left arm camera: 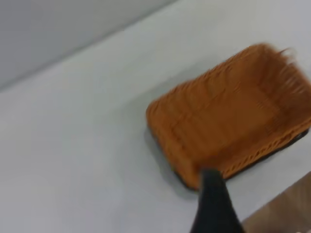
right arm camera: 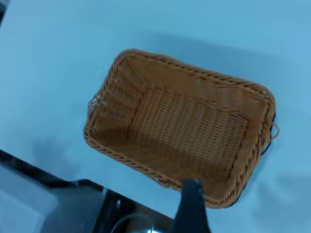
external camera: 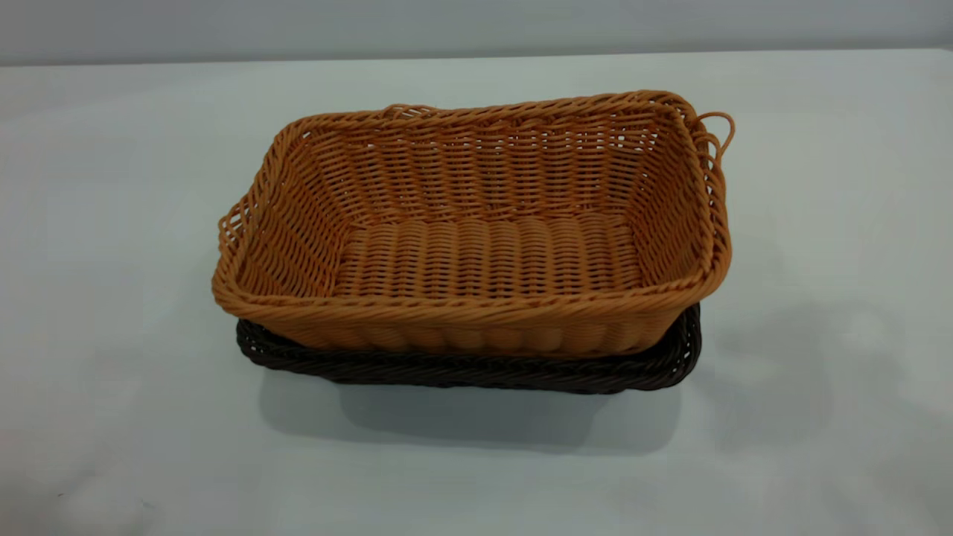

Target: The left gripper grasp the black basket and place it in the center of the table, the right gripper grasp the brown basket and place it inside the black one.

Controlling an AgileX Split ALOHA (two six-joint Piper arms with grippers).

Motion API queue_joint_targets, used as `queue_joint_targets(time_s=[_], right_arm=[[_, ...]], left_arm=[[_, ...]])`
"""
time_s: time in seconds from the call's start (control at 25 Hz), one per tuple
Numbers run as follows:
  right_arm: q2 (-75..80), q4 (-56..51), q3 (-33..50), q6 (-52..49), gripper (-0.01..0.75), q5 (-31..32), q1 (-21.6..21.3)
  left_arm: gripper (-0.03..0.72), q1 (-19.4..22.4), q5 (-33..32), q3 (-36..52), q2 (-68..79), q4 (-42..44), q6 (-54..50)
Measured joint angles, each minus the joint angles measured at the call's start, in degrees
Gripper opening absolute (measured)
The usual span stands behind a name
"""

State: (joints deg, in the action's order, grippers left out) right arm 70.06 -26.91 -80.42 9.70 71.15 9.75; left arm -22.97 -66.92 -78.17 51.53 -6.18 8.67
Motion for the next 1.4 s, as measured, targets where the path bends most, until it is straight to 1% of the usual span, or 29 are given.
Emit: queue_joint_targets(time_s=[0.16, 0.44, 0.6, 0.72, 0.8, 0.92, 1.08, 1.4], right_arm=[[-11.3, 2.3, 7.7, -1.7, 0.524, 0.5, 0.0], [-30.6, 8.9, 26.5, -2.1, 0.524, 1.0, 0.0], [-40.2, 11.5, 36.3, -2.1, 0.524, 1.1, 0.0], [-47.4, 13.7, 43.2, -2.1, 0.524, 1.0, 0.0], [-51.6, 15.2, 48.4, -2.2, 0.523, -1.0, 0.0], [-55.7, 16.6, 53.1, -3.6, 0.523, -4.3, 0.0], [-57.9, 18.0, 53.4, -6.5, 0.523, -5.9, 0.0], [-57.9, 18.0, 53.4, -7.1, 0.523, -6.1, 0.0]], left_arm=[[0.426, 0.0, 0.0, 9.7, -2.3, 2.4, -2.1], [0.426, 0.0, 0.0, 31.1, -7.8, 2.7, -2.3], [0.426, 0.0, 0.1, 41.6, -12.6, 2.7, -2.3], [0.426, 0.0, 1.4, 47.8, -16.6, 2.5, -2.5], [0.426, 0.0, 2.8, 49.9, -19.1, 2.3, -2.5], [0.426, 0.0, 3.8, 50.1, -22.4, 2.3, -2.5], [0.426, 0.0, 3.8, 50.1, -25.8, 2.2, -2.5], [0.426, 0.0, 3.7, 50.1, -32.3, 1.2, -2.5]])
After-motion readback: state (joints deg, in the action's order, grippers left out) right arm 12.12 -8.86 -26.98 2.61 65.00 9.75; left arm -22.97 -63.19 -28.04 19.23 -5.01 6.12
